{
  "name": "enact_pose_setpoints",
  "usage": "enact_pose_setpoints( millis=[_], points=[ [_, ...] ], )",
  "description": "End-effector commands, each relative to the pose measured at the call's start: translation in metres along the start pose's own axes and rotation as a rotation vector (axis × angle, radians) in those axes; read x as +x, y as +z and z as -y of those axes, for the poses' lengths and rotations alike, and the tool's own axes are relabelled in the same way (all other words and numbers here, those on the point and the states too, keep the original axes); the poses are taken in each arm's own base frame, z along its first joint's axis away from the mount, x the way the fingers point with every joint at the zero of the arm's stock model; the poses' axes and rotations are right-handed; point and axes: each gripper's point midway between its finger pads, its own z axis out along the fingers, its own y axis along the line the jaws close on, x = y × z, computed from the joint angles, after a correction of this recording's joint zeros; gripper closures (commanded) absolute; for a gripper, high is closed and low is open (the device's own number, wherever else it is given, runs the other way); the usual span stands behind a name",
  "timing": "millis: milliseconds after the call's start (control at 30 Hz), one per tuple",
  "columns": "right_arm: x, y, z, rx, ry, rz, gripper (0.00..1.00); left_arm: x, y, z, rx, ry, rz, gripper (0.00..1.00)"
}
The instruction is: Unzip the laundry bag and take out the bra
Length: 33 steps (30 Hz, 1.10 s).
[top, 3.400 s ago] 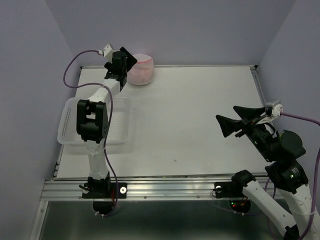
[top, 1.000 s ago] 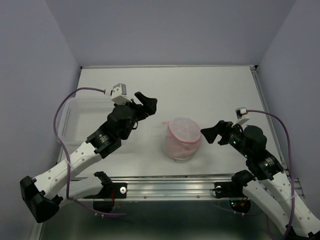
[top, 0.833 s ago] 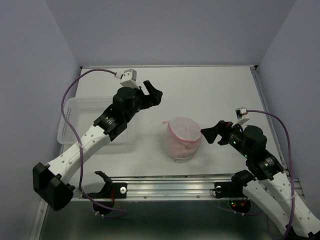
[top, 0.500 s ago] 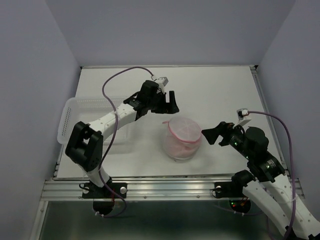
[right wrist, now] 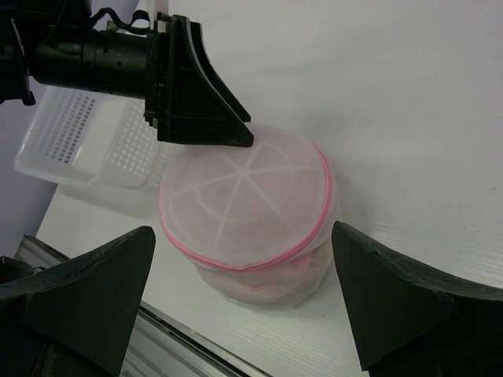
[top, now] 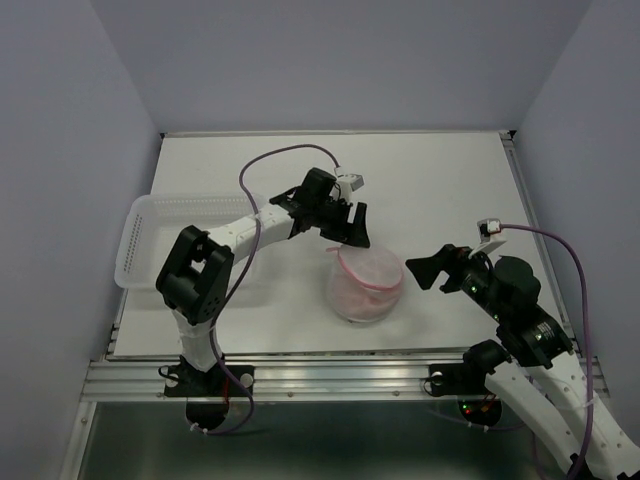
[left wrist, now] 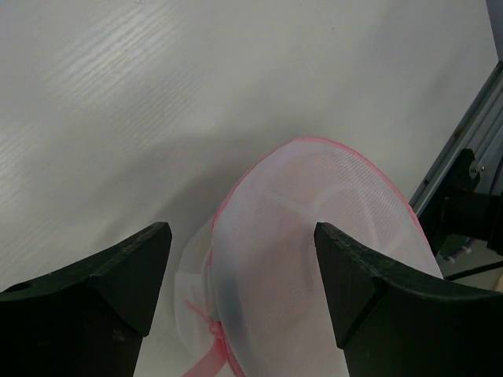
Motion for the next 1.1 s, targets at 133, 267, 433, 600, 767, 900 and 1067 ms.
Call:
enact_pose_setpoints(
  millis=[133, 267, 433, 600, 767, 900, 1067],
  points=[
    [-0.009, -0.004, -0.005, -0.015, -0.025, 0.031, 0.00, 0.025, 0.003, 0.010, 0.051, 0.039, -0.053, 0.50],
    [-0.009, -0.003, -0.005, -0.017, -0.036, 0.028, 0.00, 0.016, -0.009, 0.014, 0.030, 0.040, 0.002, 0.97],
    [-0.014, -0.002, -0.009, -0.027, -0.062, 0.024, 0.00, 0.007, -0.037, 0.031, 0.040, 0.013, 0.108, 1.00],
    [-0.011, 0.002, -0.012, -0.043, -0.088, -0.012, 0.00, 0.008, -0.068, 0.039, 0.006, -0.026, 0.201, 1.00],
    [-0.001, 0.010, -0.020, -0.083, -0.072, -0.083, 0.00, 0.001, -0.097, 0.027, -0.116, -0.137, 0.383, 1.00],
    [0.010, 0.018, -0.027, -0.132, -0.044, -0.145, 0.00, 0.016, -0.114, 0.018, -0.167, -0.312, 0.508, 1.00],
    [0.026, 0.033, -0.040, -0.208, 0.025, -0.232, 0.00, 0.041, -0.121, 0.010, -0.227, -0.434, 0.614, 1.00]
  ],
)
